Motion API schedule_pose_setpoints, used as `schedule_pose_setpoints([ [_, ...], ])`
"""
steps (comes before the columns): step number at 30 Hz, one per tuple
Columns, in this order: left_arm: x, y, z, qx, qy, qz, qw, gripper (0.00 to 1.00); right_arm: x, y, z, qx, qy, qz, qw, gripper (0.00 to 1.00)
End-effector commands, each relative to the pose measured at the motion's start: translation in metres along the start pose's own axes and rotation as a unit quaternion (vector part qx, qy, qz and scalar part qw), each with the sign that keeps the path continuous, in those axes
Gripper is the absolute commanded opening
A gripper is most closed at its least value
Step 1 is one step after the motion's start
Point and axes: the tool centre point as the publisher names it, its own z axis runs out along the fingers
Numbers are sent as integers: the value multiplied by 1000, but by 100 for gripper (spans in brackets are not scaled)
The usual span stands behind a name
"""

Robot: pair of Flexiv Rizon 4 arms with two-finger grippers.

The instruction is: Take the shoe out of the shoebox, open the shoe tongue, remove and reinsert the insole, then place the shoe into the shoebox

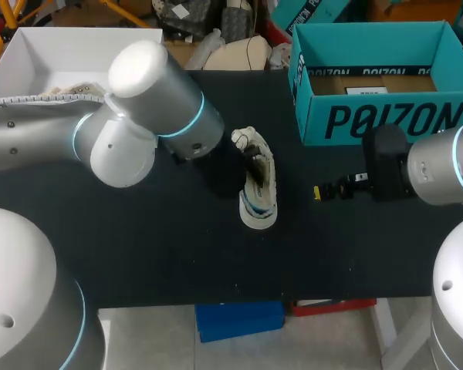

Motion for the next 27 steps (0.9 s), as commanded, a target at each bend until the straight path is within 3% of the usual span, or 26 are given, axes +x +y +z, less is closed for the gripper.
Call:
schedule_pose_setpoints([
  [1, -5, -1, 8, -5, 14, 0, 1000, 0, 0, 0, 0, 1, 1, 0, 1000, 100],
  [11, -9, -1, 10, 1, 18, 5, 1000, 0, 0, 0, 0, 1, 1, 0, 1000, 100],
  [18, -1, -6, 13, 18, 59, 11, 998, 0, 0, 0, 0, 1, 1, 0, 1000, 100],
  [27, 10, -10, 34, 38, 106, 11, 994, 0, 0, 0, 0, 1, 1, 0, 1000, 100],
])
